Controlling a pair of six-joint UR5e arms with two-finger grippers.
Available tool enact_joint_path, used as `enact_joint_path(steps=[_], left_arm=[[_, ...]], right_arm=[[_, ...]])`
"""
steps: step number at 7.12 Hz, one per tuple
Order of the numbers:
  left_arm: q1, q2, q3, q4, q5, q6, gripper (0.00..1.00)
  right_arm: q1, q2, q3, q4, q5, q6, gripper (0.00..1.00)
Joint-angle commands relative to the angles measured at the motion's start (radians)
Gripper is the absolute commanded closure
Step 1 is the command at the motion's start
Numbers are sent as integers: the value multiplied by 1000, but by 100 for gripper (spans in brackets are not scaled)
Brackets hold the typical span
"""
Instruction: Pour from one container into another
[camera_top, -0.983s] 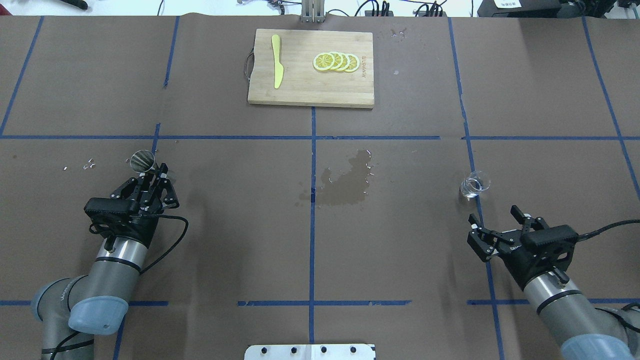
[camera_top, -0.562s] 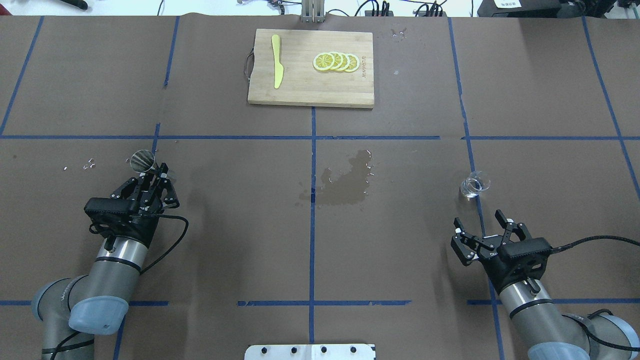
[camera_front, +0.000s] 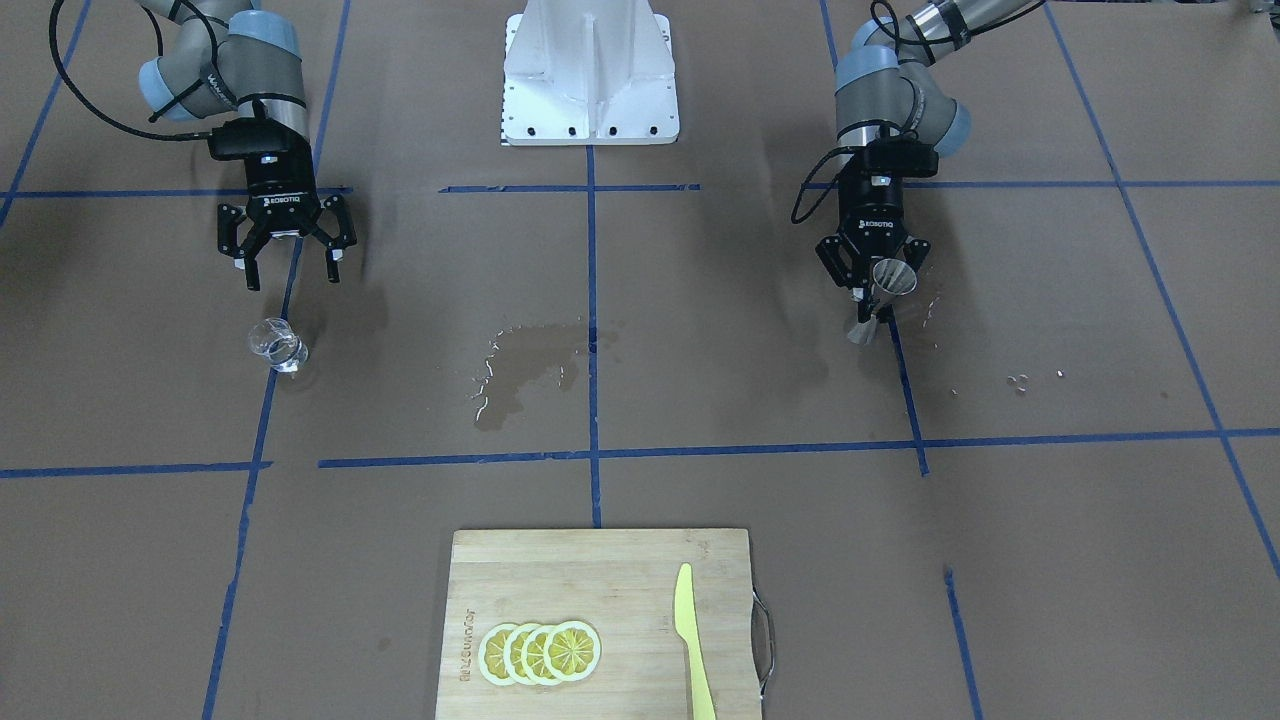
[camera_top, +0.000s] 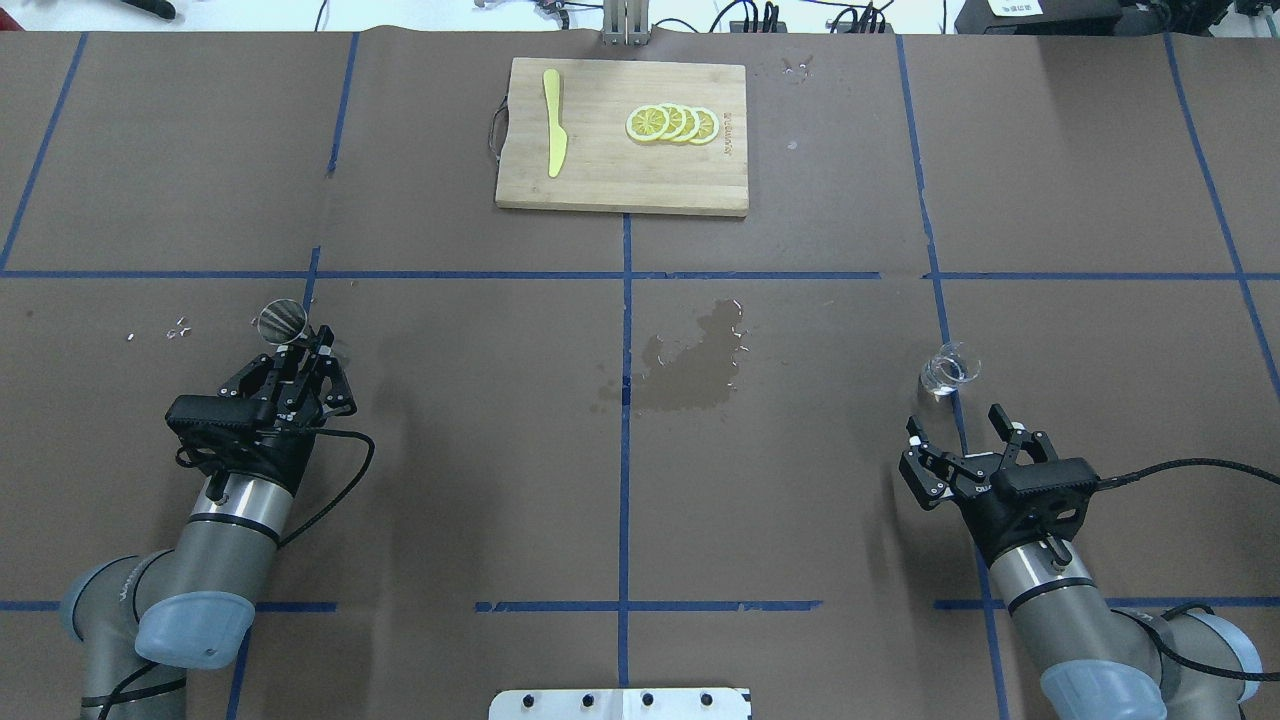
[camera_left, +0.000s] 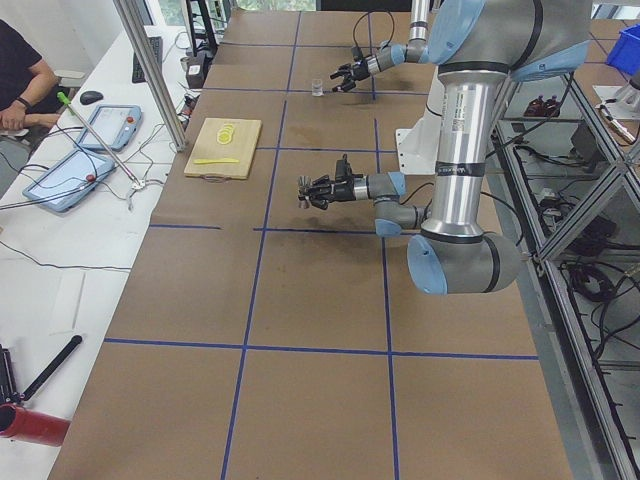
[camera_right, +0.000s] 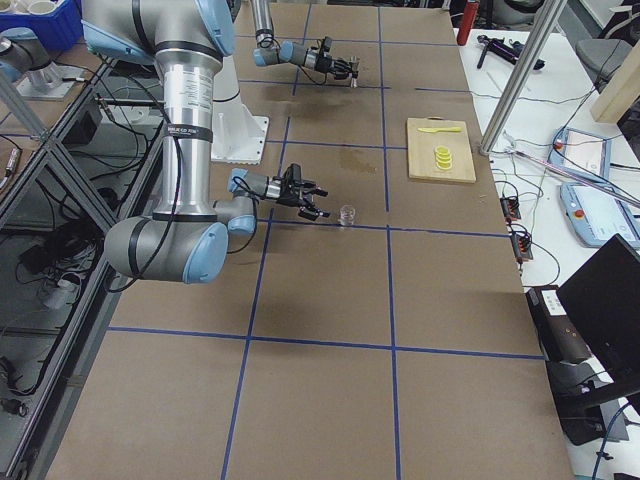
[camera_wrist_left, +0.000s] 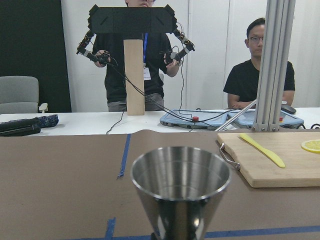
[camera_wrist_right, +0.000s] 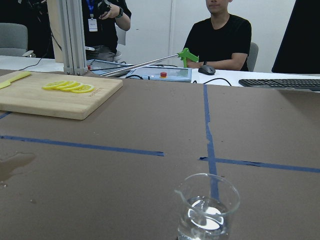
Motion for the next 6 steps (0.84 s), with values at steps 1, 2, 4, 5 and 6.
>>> enact_joint_path(steps=[1, 2, 4, 5, 6], left_arm=[[1, -1, -1, 0, 0, 0, 100], [0, 1, -1, 0, 0, 0, 100], [1, -1, -1, 0, 0, 0, 100], [1, -1, -3, 0, 0, 0, 100], [1, -1, -3, 0, 0, 0, 100]], right_arm=[[33, 54, -59, 1, 14, 23, 1], [39, 55, -71, 1, 17, 44, 2], [83, 55, -82, 0, 57, 44, 2], [97, 73, -110, 0, 60, 40, 2], [114, 106, -142, 0, 63, 36, 2]])
